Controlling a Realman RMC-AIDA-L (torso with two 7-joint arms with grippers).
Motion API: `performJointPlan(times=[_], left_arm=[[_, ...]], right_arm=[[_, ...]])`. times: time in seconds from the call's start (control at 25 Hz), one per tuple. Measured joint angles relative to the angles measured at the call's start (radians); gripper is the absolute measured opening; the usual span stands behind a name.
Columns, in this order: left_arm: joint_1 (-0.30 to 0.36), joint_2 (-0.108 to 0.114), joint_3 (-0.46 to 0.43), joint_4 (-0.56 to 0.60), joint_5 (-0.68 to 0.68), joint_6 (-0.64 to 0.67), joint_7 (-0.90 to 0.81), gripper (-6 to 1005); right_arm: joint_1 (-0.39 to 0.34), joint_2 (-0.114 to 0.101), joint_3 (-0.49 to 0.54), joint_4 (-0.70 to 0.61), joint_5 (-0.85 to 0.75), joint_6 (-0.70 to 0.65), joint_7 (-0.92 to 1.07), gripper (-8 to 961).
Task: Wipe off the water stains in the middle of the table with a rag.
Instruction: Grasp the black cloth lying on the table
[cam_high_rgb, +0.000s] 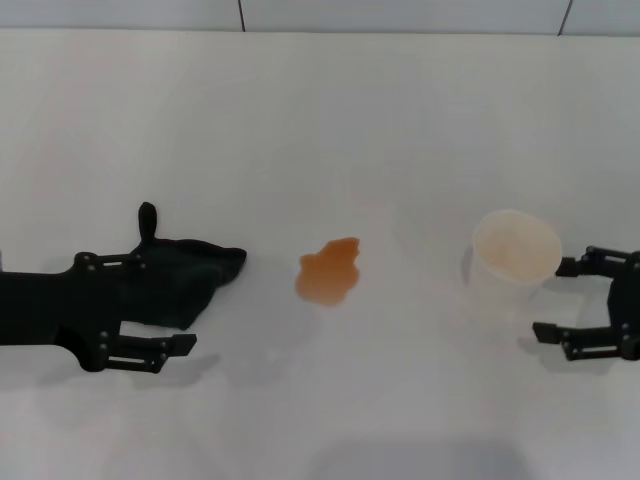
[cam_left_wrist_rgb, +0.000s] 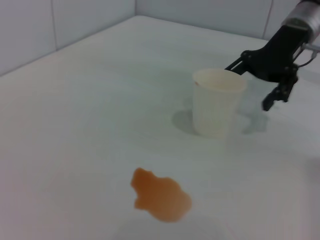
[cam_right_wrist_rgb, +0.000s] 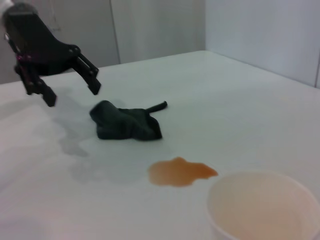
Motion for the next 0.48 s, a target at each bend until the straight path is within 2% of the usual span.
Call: performJointPlan(times=[0.24, 0.48], left_arm=[[0.010, 0.002, -0.035, 0.016, -0.001, 0.004, -0.011, 842], [0.010, 0.029, -0.037, 0.023, 0.005, 0.005, -0.049, 842]], right_arm=[[0.018, 0.002, 0.061, -0.161, -0.078, -0.108, 0.141, 875], [0.064, 0.002, 0.065, -0.306, -0.177, -0.195, 0.306, 874]])
